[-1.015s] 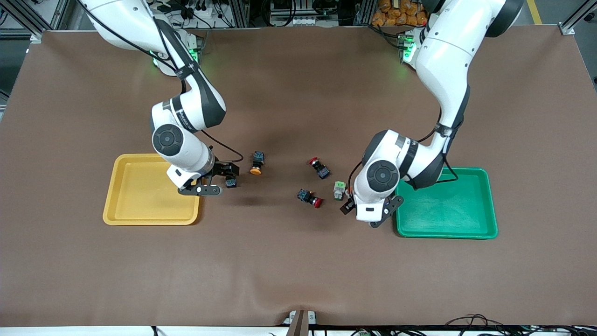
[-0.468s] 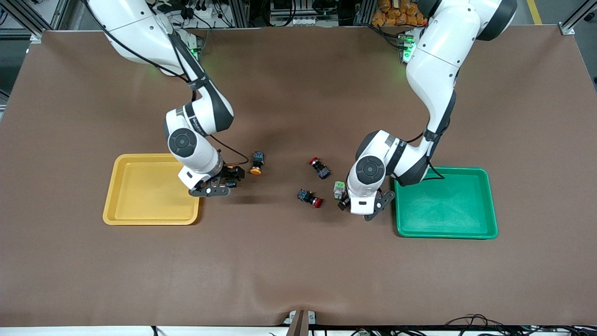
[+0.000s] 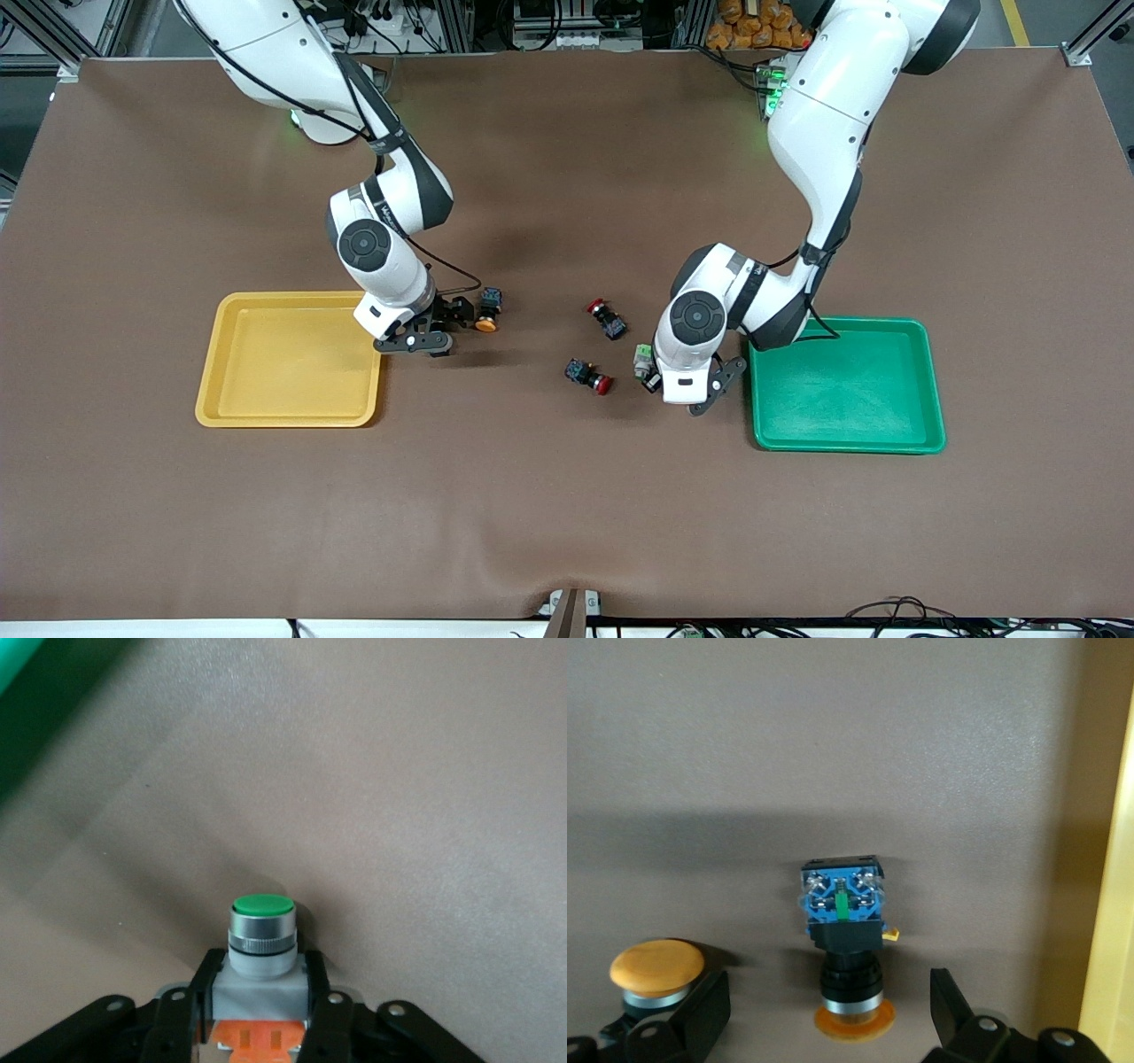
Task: Place green and yellow buttons in trays
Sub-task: 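Grasp a yellow button with the right gripper while the left gripper grasps green, then carry the yellow button to the yellow tray while the left gripper carries green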
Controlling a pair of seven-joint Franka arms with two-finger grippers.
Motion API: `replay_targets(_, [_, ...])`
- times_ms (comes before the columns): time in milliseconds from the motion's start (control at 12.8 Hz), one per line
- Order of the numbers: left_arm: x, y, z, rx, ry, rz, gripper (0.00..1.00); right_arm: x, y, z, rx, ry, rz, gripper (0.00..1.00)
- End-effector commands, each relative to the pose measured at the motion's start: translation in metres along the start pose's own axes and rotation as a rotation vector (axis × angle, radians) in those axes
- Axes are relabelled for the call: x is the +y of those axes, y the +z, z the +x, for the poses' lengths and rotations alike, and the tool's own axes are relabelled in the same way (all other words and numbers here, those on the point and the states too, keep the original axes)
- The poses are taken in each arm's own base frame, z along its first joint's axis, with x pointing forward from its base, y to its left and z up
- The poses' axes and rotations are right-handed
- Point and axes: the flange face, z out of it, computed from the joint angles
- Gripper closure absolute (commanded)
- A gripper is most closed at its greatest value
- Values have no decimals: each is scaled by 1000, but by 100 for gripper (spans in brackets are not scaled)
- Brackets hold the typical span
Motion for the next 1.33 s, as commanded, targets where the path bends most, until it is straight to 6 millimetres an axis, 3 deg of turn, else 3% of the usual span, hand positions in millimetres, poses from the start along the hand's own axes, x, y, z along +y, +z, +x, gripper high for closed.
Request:
replay_targets(0, [-4,-24,20,35,-35,-24,100,5,4,-5,29,-17,-9,0])
replay_targets(234, [-9,-70,56,54,-85,-79,100,9,14,-3,35,-13,-11,0])
replay_targets(546, [-24,-111,87,69,-123,-91,100,8,17,2,35,-10,-11,0])
replay_targets(625, [-31,-120,97,71,-117,-80,100,7,22,2,31,-11,-13,19])
replay_targets(703, [-38,-132,109,73,-98,-74,100,7,25,2,29,-11,-15,66])
replay_targets(781, [-46,-142,121,76,-95,-71,100,4,25,1,29,-16,-15,100])
replay_targets(1015, [-75,-166,166,79,-64,-52,100,4,25,1,26,-8,-15,100])
replay_targets(1249, [-120,-188,217,64,26,-5,100,6,4,9,3,7,-20,100])
